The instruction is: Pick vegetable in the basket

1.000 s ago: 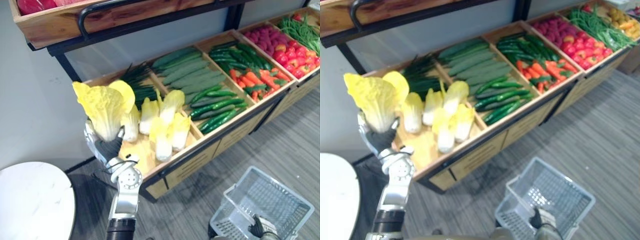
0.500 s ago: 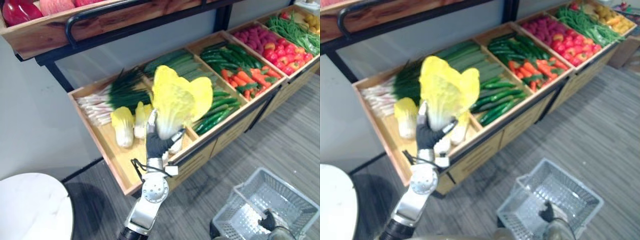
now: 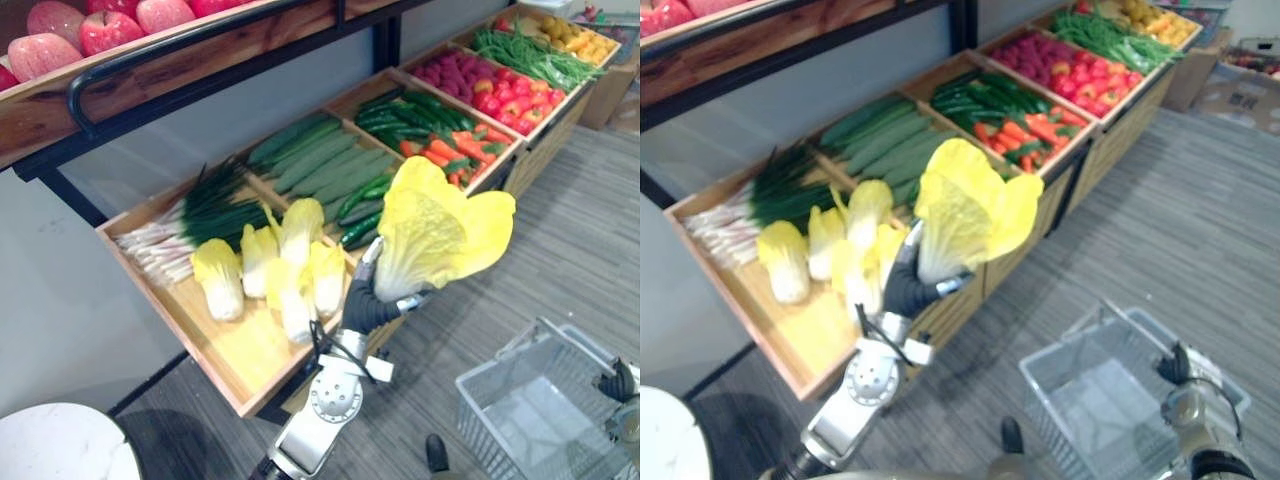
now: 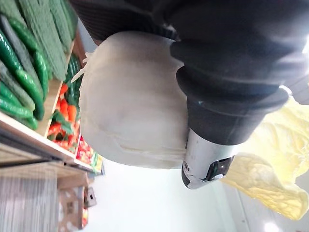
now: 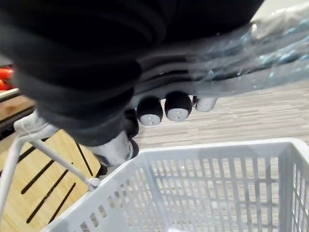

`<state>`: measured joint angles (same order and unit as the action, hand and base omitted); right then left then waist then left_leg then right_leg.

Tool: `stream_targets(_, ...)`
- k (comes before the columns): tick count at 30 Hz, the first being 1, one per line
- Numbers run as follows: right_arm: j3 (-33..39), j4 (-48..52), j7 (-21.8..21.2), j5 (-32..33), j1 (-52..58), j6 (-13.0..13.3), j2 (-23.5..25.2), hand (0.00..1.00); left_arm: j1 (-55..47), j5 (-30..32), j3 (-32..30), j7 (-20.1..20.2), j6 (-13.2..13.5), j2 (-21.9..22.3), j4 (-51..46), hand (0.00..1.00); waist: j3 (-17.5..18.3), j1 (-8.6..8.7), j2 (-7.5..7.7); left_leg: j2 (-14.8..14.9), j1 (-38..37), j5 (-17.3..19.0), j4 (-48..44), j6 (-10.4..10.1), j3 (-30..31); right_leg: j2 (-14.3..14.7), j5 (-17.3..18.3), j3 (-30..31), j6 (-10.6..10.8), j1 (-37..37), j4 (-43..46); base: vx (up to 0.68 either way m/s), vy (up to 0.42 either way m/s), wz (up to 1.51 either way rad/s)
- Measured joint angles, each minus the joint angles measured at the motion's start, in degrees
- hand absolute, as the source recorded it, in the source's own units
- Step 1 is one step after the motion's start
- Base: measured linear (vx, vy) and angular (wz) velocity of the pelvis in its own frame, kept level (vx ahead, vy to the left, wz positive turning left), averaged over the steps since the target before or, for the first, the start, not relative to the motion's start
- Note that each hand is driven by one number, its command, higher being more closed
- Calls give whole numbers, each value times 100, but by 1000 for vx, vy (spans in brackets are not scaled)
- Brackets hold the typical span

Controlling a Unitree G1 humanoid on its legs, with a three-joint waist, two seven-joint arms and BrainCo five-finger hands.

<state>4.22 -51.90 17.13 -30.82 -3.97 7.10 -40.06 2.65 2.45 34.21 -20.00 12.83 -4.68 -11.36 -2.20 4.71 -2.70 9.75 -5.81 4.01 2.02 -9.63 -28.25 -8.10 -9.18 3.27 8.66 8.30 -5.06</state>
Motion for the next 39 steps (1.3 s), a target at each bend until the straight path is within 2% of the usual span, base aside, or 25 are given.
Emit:
stream_targets(3,4,600,-89,176,7,-70,-13,100,3,-8,139,56,3,0,1,100,-2,4,4,-20,-61,1,34,-1,-86,0,-3,56,4,3,0,-22,-30,-12)
stream_targets(9,183,1451,-121,285,10,-45,-16,100,218,-24,359,289,34,2,159,100,-9,67,15,-35,-148,3,119,-4,-221,33,-2,174,5,30,-5,-2,-35,-11)
stream_targets(14,233,2038,-139,476,33,-67,-15,100,423,-235,575,479,40,7,269,100,-22,176,54,-27,-242,14,193,-21,-331,93,-2,274,6,36,-6,19,-37,-13)
stream_targets(19,262,2685,-155,608,87,-62,161,100,673,-234,798,656,39,96,736,100,-43,295,91,-29,-284,51,188,-40,-414,105,-2,340,6,38,-6,-3,-48,-7)
stream_targets(27,280,3325,-240,715,123,-37,513,100,883,-158,992,679,33,396,1334,100,-63,315,129,-24,-331,57,185,-47,-417,109,-1,351,6,4,-3,-27,-65,-1)
stream_targets(33,397,3586,-359,726,167,-13,627,100,987,78,958,667,25,480,1826,100,-79,326,170,-24,-330,61,188,-52,-433,128,0,368,6,22,-4,-20,-63,-2)
stream_targets(36,455,3849,-377,731,235,-12,773,100,1114,392,794,632,-62,554,2391,100,-95,354,197,-21,-329,63,190,-55,-450,142,0,388,6,38,-4,-11,-58,-4)
stream_targets(39,454,4180,-392,958,339,2,908,100,1193,710,455,467,-189,624,3157,100,-140,454,269,-10,-330,64,188,-57,-459,159,0,407,6,48,-5,-17,-68,-4)
